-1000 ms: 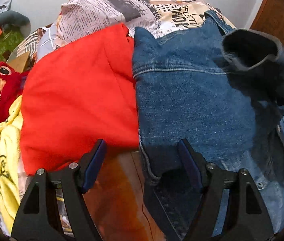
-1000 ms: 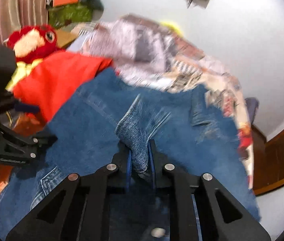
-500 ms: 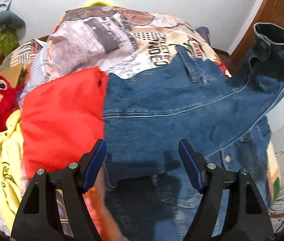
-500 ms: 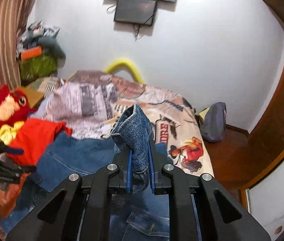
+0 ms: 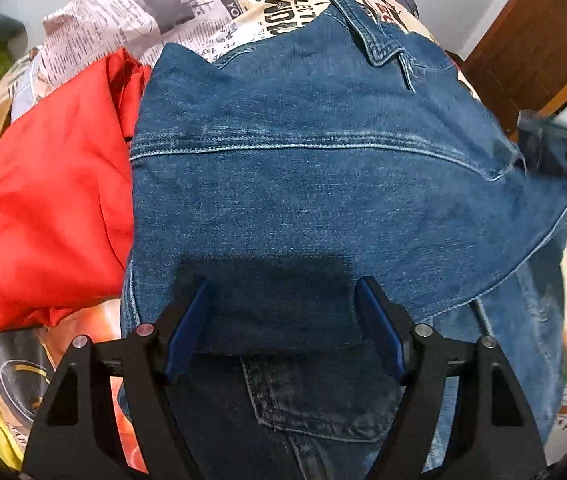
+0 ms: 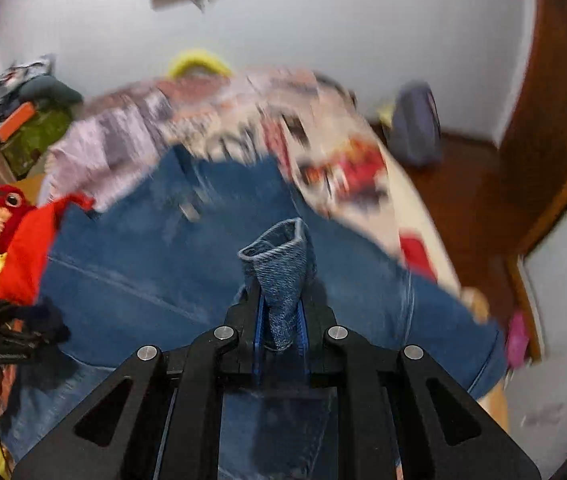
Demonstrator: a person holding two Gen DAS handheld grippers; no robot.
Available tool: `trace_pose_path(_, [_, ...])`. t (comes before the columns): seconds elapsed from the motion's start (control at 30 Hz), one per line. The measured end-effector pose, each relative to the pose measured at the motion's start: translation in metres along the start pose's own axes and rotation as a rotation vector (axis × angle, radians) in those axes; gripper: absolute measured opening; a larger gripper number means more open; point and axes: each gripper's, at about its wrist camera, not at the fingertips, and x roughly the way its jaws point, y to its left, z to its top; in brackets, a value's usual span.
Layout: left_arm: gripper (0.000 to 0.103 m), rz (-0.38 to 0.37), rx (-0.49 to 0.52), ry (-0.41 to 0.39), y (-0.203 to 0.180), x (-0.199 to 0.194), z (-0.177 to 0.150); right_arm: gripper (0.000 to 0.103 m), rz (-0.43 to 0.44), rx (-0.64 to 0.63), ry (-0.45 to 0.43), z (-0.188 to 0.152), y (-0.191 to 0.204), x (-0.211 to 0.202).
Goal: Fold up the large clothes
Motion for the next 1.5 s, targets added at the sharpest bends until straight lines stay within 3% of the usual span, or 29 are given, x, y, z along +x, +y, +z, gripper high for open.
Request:
trace_pose_path(0.23, [0.086,0.036,0.019,-0.028,-0.002,0.003,-0.007,0.014,0.016,0.129,0.109,-0.048,-0.045,0.016])
trace_pose_path(0.47, [0.086,0.081,0.014,-0.062,-0.003,-0.006,-0.008,0.016,0.01,0.197,0.221,-0.071,-0.074,0.013])
trace_pose_path(0.63, [0.086,0.092,0.014,-0.157,-0.014,-0.044,0.001,0.016,0.043,0.258,0.152,-0.068,-0.094,-0.019])
trace_pose_path(0.73, [0.086,0.071,0.006,-0.222,-0.022,-0.07,0.014,0.031,0.03,0.309,0.098,-0.062,-0.113,-0.039])
trace_pose_path(0.8, [0.086,0.053,0.006,-0.262,-0.028,-0.085,0.023,0.049,0.021,0.342,0.058,-0.059,-0.127,-0.046])
trace_pose_path(0.97, [0.086,0.004,0.014,-0.303,-0.044,-0.096,0.042,0.05,-0.019,0.46,0.037,-0.06,-0.166,-0.039])
trace_pose_path(1.23, [0.086,-0.028,0.096,-0.243,-0.077,-0.055,0.048,0.05,-0.082,0.657,0.133,-0.075,-0.228,0.025])
trace_pose_path(1.3, [0.086,-0.036,0.112,-0.209,-0.083,-0.038,0.047,0.05,-0.091,0.674,0.159,-0.076,-0.238,0.039])
trace_pose_path(1.4, [0.086,-0.027,0.123,-0.166,-0.087,-0.017,0.046,0.05,-0.18,0.651,0.194,-0.074,-0.252,0.056])
trace_pose_path(1.47, [0.086,-0.019,0.13,-0.151,-0.087,-0.008,0.044,0.049,-0.178,0.674,0.184,-0.076,-0.262,0.063])
trace_pose_path(1.5, [0.086,-0.016,0.131,-0.143,-0.086,-0.004,0.043,0.043,-0.164,0.702,0.176,-0.078,-0.268,0.065])
